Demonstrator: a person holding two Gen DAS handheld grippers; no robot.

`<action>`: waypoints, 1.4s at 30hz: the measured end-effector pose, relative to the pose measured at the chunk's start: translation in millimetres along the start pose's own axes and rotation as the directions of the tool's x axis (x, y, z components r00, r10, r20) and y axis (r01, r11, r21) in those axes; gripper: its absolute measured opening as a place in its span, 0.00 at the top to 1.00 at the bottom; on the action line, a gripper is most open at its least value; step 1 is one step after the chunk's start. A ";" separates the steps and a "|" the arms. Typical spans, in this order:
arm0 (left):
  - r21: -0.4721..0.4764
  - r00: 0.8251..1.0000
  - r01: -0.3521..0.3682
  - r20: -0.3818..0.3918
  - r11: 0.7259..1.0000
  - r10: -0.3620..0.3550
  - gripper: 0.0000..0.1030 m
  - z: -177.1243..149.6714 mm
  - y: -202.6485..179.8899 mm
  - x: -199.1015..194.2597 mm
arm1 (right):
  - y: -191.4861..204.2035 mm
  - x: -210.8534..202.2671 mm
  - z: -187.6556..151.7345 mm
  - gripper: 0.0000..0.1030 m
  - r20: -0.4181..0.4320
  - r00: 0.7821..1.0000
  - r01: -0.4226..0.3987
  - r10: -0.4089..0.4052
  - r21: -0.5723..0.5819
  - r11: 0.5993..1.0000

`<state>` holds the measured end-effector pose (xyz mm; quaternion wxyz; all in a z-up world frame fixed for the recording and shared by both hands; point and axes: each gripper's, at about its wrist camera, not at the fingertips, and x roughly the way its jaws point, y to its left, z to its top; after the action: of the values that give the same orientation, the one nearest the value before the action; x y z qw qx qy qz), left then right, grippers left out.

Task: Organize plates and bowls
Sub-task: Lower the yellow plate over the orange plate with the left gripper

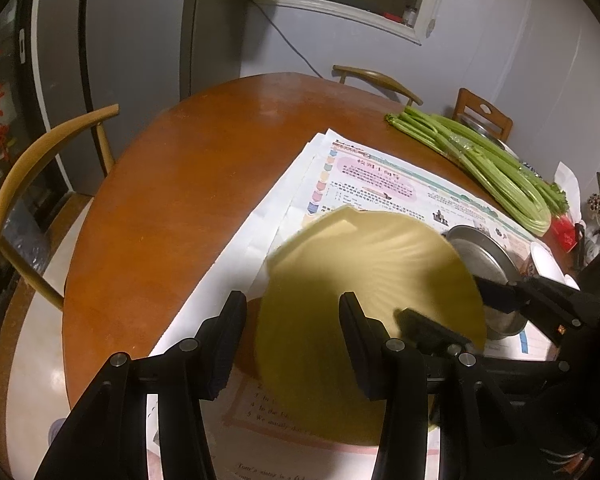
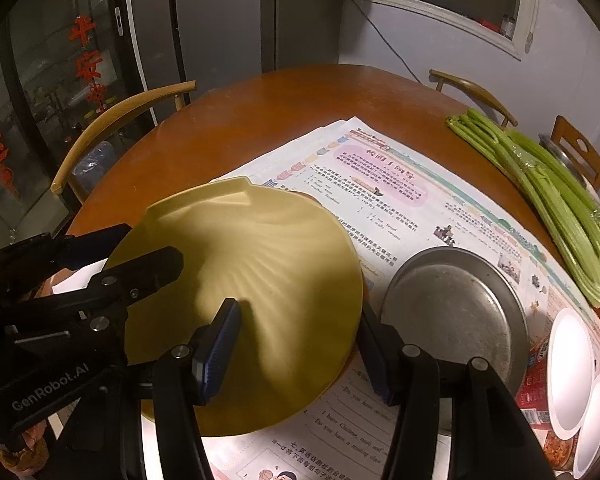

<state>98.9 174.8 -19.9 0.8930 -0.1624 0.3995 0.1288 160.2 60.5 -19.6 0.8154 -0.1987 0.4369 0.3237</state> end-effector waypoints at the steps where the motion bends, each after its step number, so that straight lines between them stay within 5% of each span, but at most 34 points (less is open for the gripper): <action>1: 0.001 1.000 -0.002 0.001 1.000 0.002 0.52 -0.9 -0.2 -0.2 | 0.3 0.1 -0.1 0.45 -0.001 1.000 0.020 -0.020 -0.003 1.000; 11: -0.009 1.000 0.001 0.007 1.000 -0.001 0.52 -7.6 2.5 -5.4 | -0.4 -0.3 -2.4 0.45 -0.005 0.998 0.067 -0.067 -0.011 0.998; 42: -0.001 0.998 -0.015 0.060 1.000 0.015 0.51 -8.8 -2.1 -38.6 | 5.6 -32.0 -7.4 0.45 0.048 0.998 0.040 -0.040 -0.007 0.999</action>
<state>68.7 165.6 4.2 0.9036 -0.1557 0.3735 0.1405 138.9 48.7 3.1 0.8311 -0.2029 0.4121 0.3136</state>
